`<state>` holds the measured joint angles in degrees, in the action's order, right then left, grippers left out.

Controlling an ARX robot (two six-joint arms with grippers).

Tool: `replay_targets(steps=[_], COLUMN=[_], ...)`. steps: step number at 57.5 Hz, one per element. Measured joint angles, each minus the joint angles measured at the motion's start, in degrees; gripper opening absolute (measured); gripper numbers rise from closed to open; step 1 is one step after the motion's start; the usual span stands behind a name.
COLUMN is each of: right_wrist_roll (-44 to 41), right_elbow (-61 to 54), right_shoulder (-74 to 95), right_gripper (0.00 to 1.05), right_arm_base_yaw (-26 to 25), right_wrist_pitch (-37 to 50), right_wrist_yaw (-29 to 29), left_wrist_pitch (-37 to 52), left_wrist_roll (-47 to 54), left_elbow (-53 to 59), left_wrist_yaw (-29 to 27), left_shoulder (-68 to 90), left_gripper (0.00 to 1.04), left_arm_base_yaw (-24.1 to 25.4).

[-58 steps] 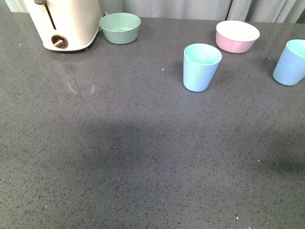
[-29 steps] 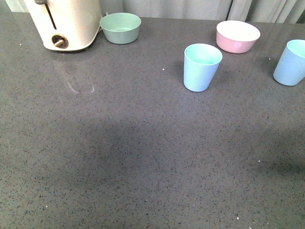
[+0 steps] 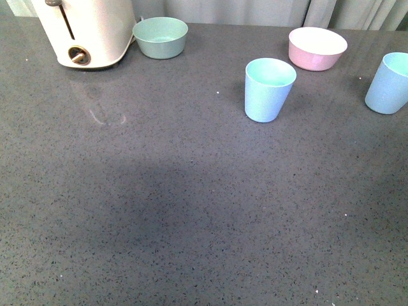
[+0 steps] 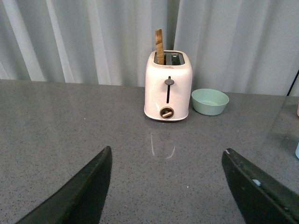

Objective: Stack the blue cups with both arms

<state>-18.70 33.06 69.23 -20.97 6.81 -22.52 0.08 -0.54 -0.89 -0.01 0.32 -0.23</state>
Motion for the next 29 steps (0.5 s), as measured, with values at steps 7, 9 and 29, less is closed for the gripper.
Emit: replay_targets(steps=[7,9,29], right_wrist_roll=[-9.01,-10.64,-17.33], right_elbow=[13.2,16.5,35.36], right_shoulder=[17.59,21.07,39.1], right_gripper=[0.96,0.96,0.96], right_arm_base_yaw=[3.78,4.92,12.41], right_wrist_pitch=[-2.97,-3.98,-11.06], right_wrist_yaw=[2.38,3.32,8.46], left_wrist_pitch=[0.0,0.0,0.0], left_wrist_roll=[0.13,0.13,0.13], left_elbow=[0.0,0.0,0.0], left_wrist_yaw=[0.02,0.0,0.0], left_shoulder=[0.0,0.0,0.0], left_gripper=[0.95,0.96,0.96], left_arm_base_yaw=[0.0,0.0,-0.02])
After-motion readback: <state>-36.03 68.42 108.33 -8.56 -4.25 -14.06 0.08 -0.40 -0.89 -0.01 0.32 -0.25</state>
